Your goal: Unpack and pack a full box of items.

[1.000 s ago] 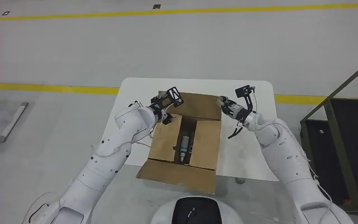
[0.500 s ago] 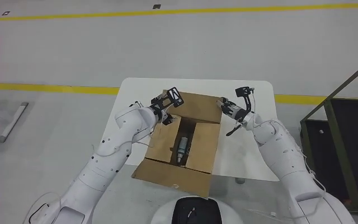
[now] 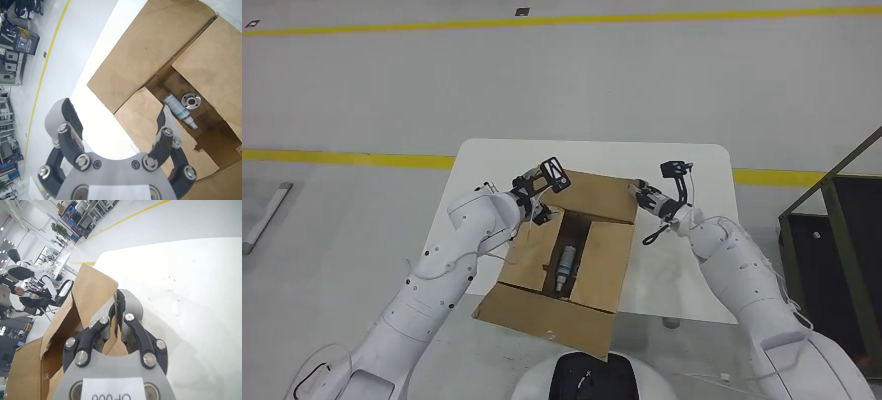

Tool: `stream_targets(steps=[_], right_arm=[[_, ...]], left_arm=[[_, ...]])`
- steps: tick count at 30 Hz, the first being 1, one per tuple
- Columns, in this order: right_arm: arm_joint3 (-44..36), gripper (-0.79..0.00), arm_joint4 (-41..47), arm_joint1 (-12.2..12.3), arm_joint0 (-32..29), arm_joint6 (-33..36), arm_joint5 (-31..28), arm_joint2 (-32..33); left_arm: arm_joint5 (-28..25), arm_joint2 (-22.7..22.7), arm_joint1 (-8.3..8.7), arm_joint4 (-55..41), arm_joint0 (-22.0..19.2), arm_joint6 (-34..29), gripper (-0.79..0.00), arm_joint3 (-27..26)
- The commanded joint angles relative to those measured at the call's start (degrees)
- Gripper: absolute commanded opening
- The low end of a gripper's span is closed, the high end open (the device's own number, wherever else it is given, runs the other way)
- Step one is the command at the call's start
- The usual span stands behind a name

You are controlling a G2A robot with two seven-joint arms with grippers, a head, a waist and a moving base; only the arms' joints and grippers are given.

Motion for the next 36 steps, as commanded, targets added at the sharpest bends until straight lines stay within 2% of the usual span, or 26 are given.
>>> stream_targets(steps=[1,35,36], right_arm=[[0.92,-0.785,-0.28,-0.24,0.22,-0.61,0.23,-0.34],[9.15,-0.785,-2.91,-3.34,6.01,-5.41,1.06,-3.38],[9.33,-0.742,-2.96,-3.46,6.03,-5.44,1.14,-3.49]], left_arm=[[-0.44,-0.36,-0.01,-1.23,-0.01,-0.20,0.000,-0.02],[-1.16,-2.14,0.25,-0.22,0.83,-1.07,0.000,-0.64],[-1.16,-2.14,0.25,-0.22,0.83,-1.07,0.000,-0.64]])
